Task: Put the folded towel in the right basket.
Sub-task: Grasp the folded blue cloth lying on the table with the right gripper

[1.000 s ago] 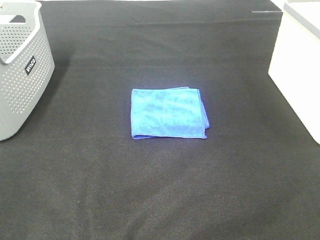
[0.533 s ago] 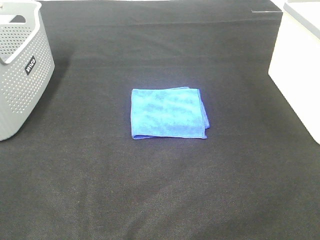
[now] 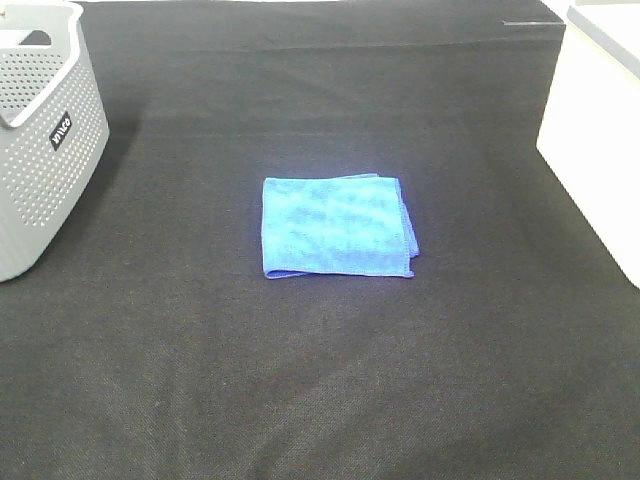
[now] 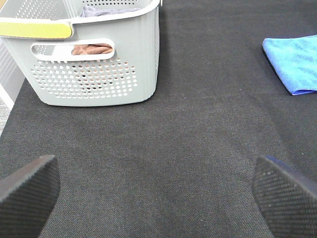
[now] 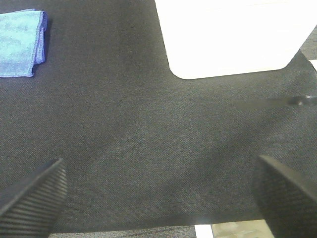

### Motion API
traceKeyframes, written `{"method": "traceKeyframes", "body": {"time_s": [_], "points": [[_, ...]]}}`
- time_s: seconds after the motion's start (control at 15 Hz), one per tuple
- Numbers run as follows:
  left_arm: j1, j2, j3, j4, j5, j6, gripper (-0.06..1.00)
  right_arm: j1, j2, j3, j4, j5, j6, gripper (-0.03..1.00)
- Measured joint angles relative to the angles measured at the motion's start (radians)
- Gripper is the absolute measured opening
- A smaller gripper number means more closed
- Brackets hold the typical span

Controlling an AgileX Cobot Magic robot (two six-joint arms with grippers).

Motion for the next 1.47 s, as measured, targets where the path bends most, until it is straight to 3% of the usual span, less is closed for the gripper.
{"method": "traceKeyframes", "body": {"time_s": [0.4, 0.53, 0.67, 0.87, 1.13, 1.33, 1.47], "points": [[0.000, 0.000, 0.000, 0.000, 0.000, 0.000, 0.99, 0.000, 0.030, -0.011, 0.000, 0.006, 0.004, 0.98], [0.000, 0.000, 0.000, 0.000, 0.000, 0.000, 0.99, 0.000, 0.228, -0.128, 0.027, 0.018, 0.005, 0.98], [0.000, 0.000, 0.000, 0.000, 0.000, 0.000, 0.99, 0.000, 0.599, -0.374, 0.103, 0.067, 0.012, 0.98], [0.000, 0.000, 0.000, 0.000, 0.000, 0.000, 0.99, 0.000, 0.958, -0.639, 0.165, 0.097, 0.001, 0.98], [0.000, 0.000, 0.000, 0.000, 0.000, 0.000, 0.99, 0.001, 1.343, -0.870, 0.341, 0.001, -0.064, 0.98], [0.000, 0.000, 0.000, 0.000, 0.000, 0.000, 0.99, 0.066, 1.505, -0.967, 0.389, -0.037, -0.075, 0.98], [0.000, 0.000, 0.000, 0.000, 0.000, 0.000, 0.99, 0.169, 1.694, -1.060, 0.427, -0.092, -0.085, 0.98]]}}
